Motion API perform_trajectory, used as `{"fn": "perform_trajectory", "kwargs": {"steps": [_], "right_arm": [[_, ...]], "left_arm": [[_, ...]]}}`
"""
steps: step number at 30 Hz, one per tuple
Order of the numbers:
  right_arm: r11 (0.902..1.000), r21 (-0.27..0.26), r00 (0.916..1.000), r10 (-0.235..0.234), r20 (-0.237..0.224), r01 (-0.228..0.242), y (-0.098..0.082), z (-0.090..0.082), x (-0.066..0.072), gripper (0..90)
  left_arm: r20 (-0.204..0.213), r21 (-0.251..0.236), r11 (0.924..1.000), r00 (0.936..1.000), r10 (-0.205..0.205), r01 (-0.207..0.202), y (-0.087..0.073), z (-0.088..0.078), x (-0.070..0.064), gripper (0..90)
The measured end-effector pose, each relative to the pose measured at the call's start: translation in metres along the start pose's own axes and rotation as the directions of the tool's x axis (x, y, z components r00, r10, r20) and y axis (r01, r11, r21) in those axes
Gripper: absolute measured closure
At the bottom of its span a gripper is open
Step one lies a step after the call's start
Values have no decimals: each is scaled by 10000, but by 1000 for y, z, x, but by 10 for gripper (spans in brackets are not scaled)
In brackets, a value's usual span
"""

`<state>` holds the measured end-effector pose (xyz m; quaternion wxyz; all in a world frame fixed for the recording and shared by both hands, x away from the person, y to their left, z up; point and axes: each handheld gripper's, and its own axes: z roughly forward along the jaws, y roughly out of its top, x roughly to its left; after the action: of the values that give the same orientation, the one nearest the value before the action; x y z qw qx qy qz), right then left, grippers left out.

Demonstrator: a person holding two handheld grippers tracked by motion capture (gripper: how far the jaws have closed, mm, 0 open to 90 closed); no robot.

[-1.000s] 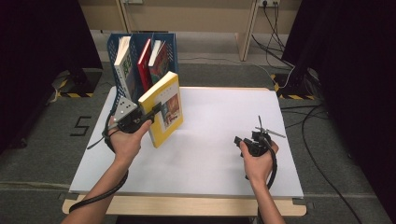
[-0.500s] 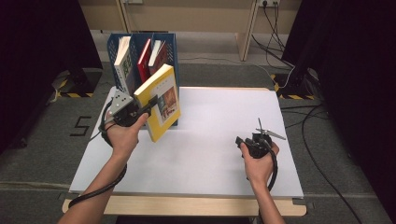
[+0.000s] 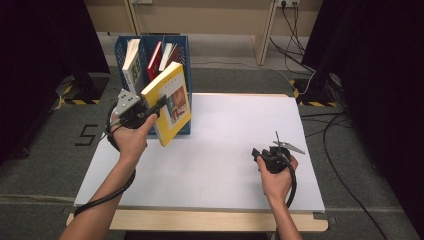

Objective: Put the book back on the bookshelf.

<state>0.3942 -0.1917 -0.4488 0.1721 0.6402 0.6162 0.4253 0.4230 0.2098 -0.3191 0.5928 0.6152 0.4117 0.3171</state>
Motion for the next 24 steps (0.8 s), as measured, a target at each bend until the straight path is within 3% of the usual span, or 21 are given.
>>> {"fn": "perform_trajectory", "kwargs": {"steps": [8, 24], "right_arm": [[9996, -171, 9998, -215, 8, 215, -4, 0, -1, 547], [9993, -316, 9998, -187, 82, 189, -8, -2, -2, 542]], "left_arm": [[-141, -76, 10000, 9999, -18, 17, 6, 3, 3, 753], [-478, -169, 9999, 9989, -17, 9, 16, 15, 8, 753]]}}
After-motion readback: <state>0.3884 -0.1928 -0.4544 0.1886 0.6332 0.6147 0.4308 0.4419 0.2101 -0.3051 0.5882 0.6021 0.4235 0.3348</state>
